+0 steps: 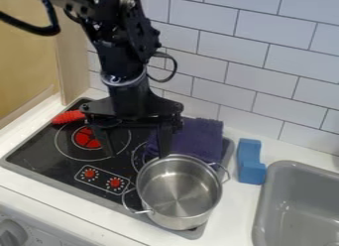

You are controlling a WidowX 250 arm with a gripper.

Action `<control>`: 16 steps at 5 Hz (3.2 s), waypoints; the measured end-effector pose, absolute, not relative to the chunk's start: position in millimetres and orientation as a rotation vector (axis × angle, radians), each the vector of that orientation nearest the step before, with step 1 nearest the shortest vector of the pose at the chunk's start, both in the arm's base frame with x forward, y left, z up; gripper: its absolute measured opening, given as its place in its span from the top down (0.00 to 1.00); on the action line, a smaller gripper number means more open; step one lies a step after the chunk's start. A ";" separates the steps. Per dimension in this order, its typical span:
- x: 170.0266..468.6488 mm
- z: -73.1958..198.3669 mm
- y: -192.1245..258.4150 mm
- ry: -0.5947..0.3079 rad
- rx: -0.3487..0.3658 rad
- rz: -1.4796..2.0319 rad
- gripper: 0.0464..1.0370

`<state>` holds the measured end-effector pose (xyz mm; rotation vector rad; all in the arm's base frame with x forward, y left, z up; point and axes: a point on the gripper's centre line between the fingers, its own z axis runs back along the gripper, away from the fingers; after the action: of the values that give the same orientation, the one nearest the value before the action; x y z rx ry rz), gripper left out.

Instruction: Put the silver pot below the red fork

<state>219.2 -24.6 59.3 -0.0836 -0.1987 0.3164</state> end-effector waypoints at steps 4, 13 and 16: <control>217.3 9.3 -22.7 -0.065 -0.063 0.312 0.04; 206.1 51.6 -22.3 -0.222 -0.171 0.337 0.99; 194.9 59.2 64.0 -0.277 -0.162 0.730 0.99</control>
<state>194.9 64.0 59.2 -0.1619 -0.2767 0.7304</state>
